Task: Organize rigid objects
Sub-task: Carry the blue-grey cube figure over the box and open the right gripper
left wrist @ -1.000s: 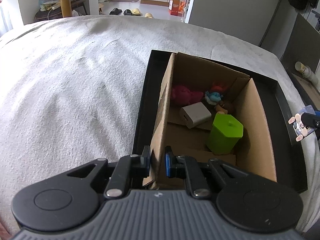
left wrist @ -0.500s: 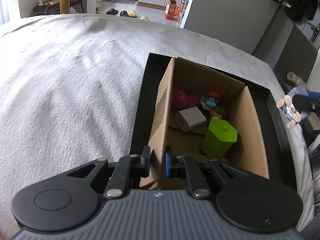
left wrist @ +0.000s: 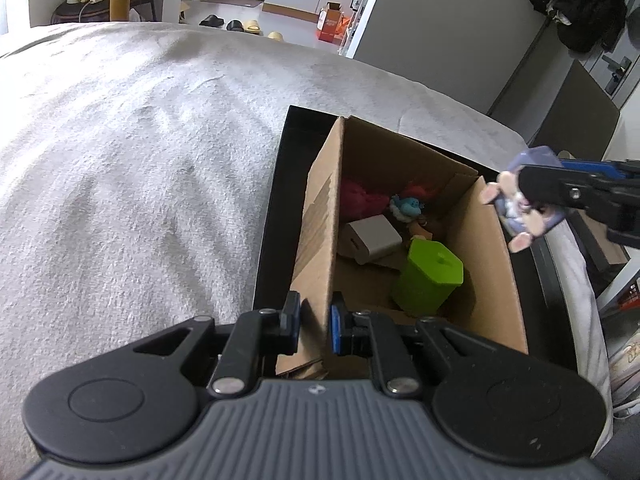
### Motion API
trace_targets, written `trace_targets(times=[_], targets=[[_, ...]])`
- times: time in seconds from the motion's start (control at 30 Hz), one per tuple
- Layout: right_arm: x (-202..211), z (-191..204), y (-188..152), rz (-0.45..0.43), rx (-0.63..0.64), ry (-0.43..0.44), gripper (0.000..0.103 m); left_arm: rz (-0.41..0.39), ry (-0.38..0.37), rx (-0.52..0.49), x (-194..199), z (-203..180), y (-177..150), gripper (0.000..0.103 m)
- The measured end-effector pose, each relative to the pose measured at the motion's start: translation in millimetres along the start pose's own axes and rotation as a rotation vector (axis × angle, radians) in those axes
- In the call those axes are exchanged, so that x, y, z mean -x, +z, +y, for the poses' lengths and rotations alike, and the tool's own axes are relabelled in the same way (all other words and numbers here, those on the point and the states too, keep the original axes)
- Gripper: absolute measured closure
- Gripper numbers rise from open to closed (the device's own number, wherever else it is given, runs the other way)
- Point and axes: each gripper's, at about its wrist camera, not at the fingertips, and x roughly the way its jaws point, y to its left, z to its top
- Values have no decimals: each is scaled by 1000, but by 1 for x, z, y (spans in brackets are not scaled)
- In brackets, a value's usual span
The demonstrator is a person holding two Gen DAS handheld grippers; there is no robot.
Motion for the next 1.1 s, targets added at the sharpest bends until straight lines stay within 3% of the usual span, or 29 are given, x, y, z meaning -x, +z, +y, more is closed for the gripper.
trace_targets(times=[0.33,0.77,0.87,1.1], targets=[[-26,21,5,54,-40,63,65,6,-41,10,-3,6,0,89],[-58,19,1,143,-223,161,64,11,-55,23,-8,11,1,89],[-56,13,2,123,-275,213,61,12,-56,24,-9,13,0,89],[-38,-1,4,87,-299,176,60,19,-53,24,-11,12,1,88]])
